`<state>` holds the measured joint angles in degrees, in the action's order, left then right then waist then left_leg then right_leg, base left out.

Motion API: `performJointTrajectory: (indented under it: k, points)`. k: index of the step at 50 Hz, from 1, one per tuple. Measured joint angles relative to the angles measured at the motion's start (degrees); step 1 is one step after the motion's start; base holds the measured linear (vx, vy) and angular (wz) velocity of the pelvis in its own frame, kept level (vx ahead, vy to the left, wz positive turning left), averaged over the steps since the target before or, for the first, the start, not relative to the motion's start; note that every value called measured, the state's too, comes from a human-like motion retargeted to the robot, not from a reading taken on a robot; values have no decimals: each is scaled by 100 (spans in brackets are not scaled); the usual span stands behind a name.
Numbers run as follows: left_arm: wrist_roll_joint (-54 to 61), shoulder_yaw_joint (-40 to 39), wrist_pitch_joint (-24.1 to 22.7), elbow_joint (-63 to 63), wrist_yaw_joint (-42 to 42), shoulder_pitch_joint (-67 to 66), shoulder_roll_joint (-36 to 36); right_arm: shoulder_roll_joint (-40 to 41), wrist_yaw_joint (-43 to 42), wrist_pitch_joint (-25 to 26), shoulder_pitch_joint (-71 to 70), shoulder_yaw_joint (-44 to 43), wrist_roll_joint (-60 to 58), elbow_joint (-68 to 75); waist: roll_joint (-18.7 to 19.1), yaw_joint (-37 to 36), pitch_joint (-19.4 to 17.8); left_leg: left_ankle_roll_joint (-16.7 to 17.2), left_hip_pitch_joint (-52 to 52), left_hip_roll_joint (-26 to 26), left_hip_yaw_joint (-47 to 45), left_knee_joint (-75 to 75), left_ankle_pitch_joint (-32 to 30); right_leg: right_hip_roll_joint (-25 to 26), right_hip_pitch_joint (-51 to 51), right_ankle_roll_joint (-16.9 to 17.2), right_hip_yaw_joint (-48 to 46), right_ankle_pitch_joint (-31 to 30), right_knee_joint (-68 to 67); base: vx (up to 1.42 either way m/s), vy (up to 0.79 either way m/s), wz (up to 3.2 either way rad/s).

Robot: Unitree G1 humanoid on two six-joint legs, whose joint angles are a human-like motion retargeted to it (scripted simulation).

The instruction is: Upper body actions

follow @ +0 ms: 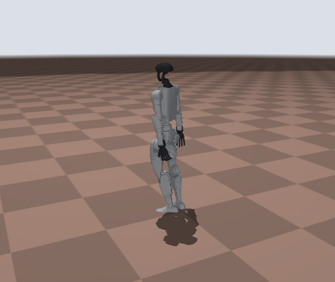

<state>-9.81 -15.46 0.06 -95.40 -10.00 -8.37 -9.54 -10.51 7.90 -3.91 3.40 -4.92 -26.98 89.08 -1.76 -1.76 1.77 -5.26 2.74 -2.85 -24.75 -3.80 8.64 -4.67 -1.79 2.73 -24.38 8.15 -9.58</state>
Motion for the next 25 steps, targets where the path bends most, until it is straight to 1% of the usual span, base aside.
performJointTrajectory:
  k: [2,3,5,6,7,8,10,11,12,14,17,20,22,25]
  points:
    - [151,278,17,-141,46,328,33,-16,-36,-91,145,37,-256,-58,19,-39,-77,-9,3,92,-85,-71,38,-62,269,-22,60,-255,-660,1,10,-38]
    - [275,436,45,-185,54,555,72,-24,-86,-143,212,64,-441,-93,61,-50,-141,-11,10,174,-128,-102,43,-110,440,-23,39,-535,-1094,-6,5,-35]
    - [458,640,65,-192,46,1051,185,-55,-253,-195,354,137,-889,-145,247,51,-339,-13,63,425,-110,-167,42,-181,842,-189,-101,-1187,-2131,-11,9,-14]
    - [556,700,58,-160,30,1354,243,-86,-380,-191,412,200,-1111,-127,326,111,-449,-11,96,528,-132,-196,34,-202,1151,-344,-77,-1255,-2806,-12,12,-9]
    - [641,736,56,-121,15,1674,290,-121,-510,-184,465,264,-1329,-85,403,193,-557,-14,118,627,-141,-232,30,-272,1461,-493,-120,-1240,-3505,-13,13,-6]
    - [699,724,67,-64,3,2029,313,-167,-646,-175,508,330,-1537,3,477,321,-659,-26,120,716,-121,-281,31,-442,1777,-630,-296,-1063,-4253,-15,15,17]
    - [780,626,67,76,132,2787,366,-271,-915,-64,589,452,-1929,264,613,658,-867,-72,74,869,2,-414,45,-869,2410,-960,-715,-741,-5618,-16,19,48]
    - [822,579,22,165,311,3196,429,-325,-1021,70,635,489,-2097,434,648,813,-991,-106,46,900,72,-492,52,-1078,2783,-1080,-782,-601,-6211,-15,20,69]
    - [865,553,-40,266,479,3598,497,-376,-1098,217,696,516,-2247,601,687,968,-1112,-138,18,937,161,-570,55,-1242,3180,-1173,-808,-488,-6753,-12,18,86]
    - [930,594,-227,547,690,4347,637,-453,-1067,587,945,519,-2455,823,792,1299,-1334,-170,-36,1064,439,-725,49,-1337,4053,-1226,-706,-398,-7498,-8,10,118]
    - [857,638,-405,1141,592,5264,727,-555,-753,1132,1460,414,-2603,833,1005,1780,-1628,-138,-127,1412,824,-1018,99,-1321,5172,-1323,-680,-350,-7915,-2,1,96]
    - [692,678,-513,1791,514,5844,706,-681,-480,1412,1870,166,-2450,833,1259,2080,-1793,-93,-234,1801,1004,-1294,212,-1310,5995,-1562,-867,-288,-7872,1,-1,27]
    - [650,713,-579,2100,692,6094,635,-759,-466,1479,2053,-16,-2191,833,1383,2186,-1809,-59,-306,2006,1024,-1426,278,-1229,6354,-1658,-1000,-302,-7696,0,0,0]
    - [642,716,-699,2365,1125,6352,558,-828,-568,1411,2184,-252,-1762,833,1430,2262,-1785,-57,-367,2111,994,-1551,349,-1117,6506,-1659,-1122,-361,-7362,0,-1,-12]
